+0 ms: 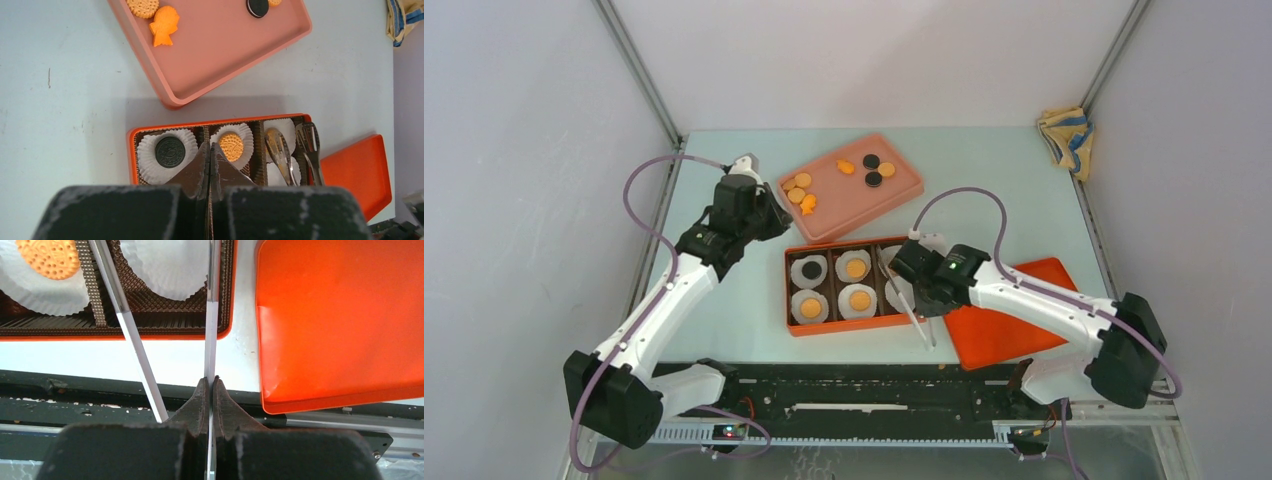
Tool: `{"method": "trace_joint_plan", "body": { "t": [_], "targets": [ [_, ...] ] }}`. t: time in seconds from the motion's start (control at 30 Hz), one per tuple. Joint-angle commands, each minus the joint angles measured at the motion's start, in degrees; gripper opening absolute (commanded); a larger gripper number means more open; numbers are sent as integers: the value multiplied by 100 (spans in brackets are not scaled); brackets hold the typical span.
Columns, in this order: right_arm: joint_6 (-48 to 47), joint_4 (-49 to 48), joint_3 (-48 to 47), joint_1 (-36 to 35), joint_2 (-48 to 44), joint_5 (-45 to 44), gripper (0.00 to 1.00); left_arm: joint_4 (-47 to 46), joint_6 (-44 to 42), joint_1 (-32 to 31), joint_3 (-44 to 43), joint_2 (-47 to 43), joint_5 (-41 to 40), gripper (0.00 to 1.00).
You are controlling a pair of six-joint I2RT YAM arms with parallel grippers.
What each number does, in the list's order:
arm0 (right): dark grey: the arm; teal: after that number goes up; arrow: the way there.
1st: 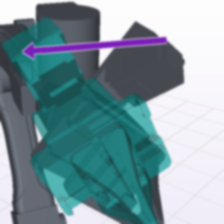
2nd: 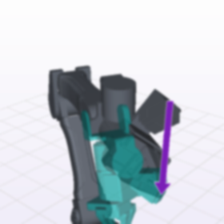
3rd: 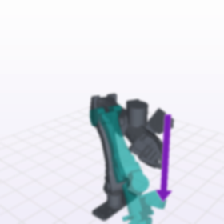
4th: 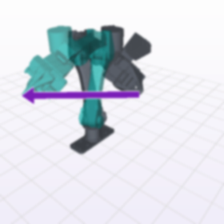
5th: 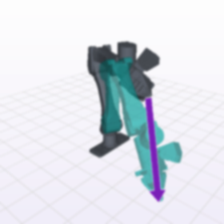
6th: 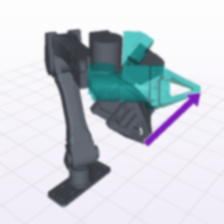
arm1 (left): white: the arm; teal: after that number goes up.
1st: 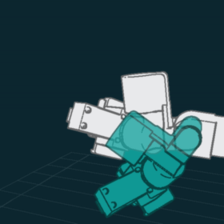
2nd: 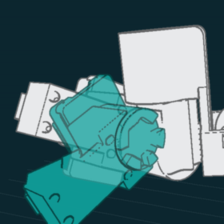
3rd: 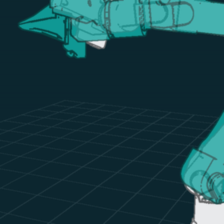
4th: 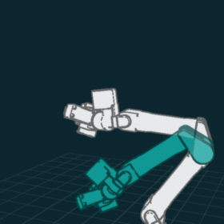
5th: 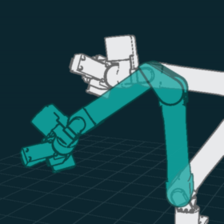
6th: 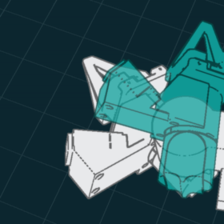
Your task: Pack the cookies
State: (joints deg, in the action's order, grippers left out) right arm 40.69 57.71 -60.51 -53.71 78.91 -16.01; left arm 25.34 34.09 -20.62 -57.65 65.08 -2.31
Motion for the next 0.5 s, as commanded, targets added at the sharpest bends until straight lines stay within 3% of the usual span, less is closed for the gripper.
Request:
{"method": "trace_joint_plan", "body": {
  "t": [0.0,0.27,0.47],
  "targets": [
    [362,121,-72,-190,-460,-566,0,-240,-64,-30,-120,55,186,0],
    [67,272,-785,-137,-945,-652,0,-245,-86,-34,-107,15,174,0],
    [-1090,-254,-1334,1365,-485,-467,0,-268,-49,-30,-128,57,166,0]
  ]
}}
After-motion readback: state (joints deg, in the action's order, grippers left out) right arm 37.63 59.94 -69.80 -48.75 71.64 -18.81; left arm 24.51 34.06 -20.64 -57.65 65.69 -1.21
